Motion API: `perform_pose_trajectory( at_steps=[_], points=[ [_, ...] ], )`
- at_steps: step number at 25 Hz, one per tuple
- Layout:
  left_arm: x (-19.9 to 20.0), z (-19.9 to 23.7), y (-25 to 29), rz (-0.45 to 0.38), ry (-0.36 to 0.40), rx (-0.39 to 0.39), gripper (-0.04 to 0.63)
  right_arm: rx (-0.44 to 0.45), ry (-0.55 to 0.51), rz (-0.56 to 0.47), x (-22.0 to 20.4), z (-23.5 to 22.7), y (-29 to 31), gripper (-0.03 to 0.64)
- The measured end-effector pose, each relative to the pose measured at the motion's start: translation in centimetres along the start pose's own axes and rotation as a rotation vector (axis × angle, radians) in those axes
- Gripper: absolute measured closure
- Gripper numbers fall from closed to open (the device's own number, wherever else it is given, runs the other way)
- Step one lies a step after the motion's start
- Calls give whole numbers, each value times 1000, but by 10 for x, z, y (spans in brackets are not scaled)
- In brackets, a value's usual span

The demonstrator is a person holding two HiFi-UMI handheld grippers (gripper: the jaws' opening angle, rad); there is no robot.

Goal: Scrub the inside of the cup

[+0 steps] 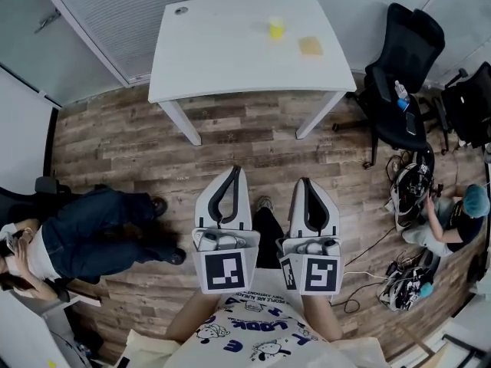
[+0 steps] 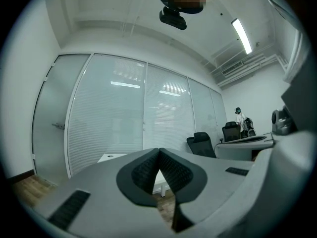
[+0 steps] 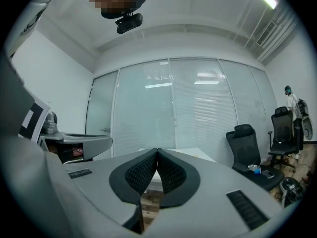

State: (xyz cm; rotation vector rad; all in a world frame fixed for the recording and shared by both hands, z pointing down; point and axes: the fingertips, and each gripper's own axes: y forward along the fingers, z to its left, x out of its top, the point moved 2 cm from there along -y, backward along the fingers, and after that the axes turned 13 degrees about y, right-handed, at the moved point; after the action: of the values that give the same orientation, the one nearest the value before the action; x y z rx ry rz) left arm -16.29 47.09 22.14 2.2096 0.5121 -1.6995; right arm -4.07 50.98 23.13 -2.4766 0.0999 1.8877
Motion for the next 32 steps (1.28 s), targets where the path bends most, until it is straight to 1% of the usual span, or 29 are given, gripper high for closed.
perform_pose_trajectory(
  at_steps=[4, 8, 11, 16, 22, 26, 32],
  points=[
    [4, 7, 46, 4, 3, 44, 569, 31, 13, 0, 10, -23, 49, 614],
    [7, 7, 92, 8, 14, 63, 569, 48, 16, -1, 20, -48, 91, 615],
    [4, 6, 123, 24, 0, 78, 569, 63, 27, 11, 22, -66, 121, 615],
    [2, 7, 167, 35, -1, 97, 569, 74, 52, 27, 24, -91, 164, 615],
    [-7, 14, 193, 68, -8, 103, 569, 63, 69, 44, 21, -104, 190, 614],
    [-11, 21, 209, 66, -18, 105, 569, 52, 67, 47, 20, -109, 203, 614],
    [-22, 32, 258, 62, -18, 66, 569, -1, 71, 40, 19, -125, 242, 614]
  ],
)
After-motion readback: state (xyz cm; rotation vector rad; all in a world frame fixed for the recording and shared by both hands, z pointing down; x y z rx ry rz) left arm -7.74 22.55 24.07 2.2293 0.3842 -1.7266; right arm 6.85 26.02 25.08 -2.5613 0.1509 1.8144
